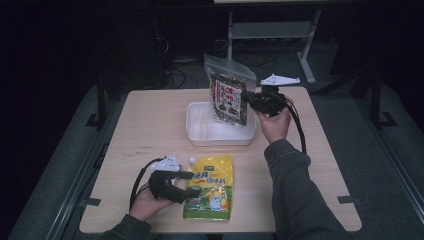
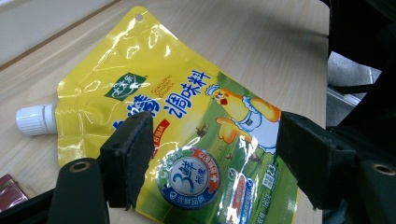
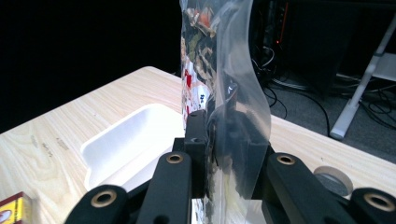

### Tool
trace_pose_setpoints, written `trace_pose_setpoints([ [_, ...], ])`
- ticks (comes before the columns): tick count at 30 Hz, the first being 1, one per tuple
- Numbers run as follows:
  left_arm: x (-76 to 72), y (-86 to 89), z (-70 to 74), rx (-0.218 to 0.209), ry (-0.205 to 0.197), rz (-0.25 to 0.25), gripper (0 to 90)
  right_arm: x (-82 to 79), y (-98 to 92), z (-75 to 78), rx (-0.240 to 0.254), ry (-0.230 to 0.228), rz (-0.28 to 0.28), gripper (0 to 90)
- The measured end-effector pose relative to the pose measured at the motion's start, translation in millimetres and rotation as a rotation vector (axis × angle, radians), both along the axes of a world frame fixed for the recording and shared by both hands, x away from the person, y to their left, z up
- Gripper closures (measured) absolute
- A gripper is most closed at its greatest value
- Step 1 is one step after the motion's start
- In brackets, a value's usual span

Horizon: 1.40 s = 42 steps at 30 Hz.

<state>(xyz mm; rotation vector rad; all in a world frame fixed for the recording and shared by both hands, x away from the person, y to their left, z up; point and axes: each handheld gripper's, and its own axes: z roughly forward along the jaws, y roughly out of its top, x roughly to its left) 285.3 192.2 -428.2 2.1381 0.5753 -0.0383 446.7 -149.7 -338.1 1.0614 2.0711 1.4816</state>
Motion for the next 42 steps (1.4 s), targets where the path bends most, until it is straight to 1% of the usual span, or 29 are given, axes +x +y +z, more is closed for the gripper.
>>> trace_pose_setpoints([
  [4, 0.4, 0.4, -0.2, -0.004, 0.001, 0.002, 27.3, 2.6, -1.3, -8.3, 0.005, 0.011, 0.002, 76.7],
  [11, 1.0, 1.1, -1.1, -0.004, 0.005, 0.007, 27.3, 4.7, -4.8, -18.9, 0.036, 0.028, 0.004, 76.4],
  [15, 1.4, 1.9, -1.1, -0.004, 0.006, 0.009, 27.3, 4.8, -7.0, -22.0, 0.050, 0.029, 0.005, 76.0],
  [19, 1.6, 2.2, -1.4, -0.004, 0.006, 0.012, 27.4, 6.0, -9.8, -25.3, 0.064, 0.042, 0.007, 75.2],
  [26, 2.1, 2.6, -2.0, -0.001, 0.006, 0.015, 27.3, 6.9, -13.7, -28.6, 0.074, 0.068, 0.012, 73.6],
  [32, 2.1, 2.9, -1.8, 0.000, 0.005, 0.016, 27.2, 7.4, -14.9, -28.9, 0.076, 0.082, 0.013, 66.4],
  [40, 2.1, 3.4, -1.8, -0.001, 0.004, 0.022, 27.2, 6.6, -17.9, -28.5, 0.075, 0.098, 0.015, 61.6],
  [42, 2.1, 3.5, -1.7, 0.004, 0.002, 0.021, 27.2, 6.3, -18.2, -28.4, 0.075, 0.104, 0.020, 60.6],
])
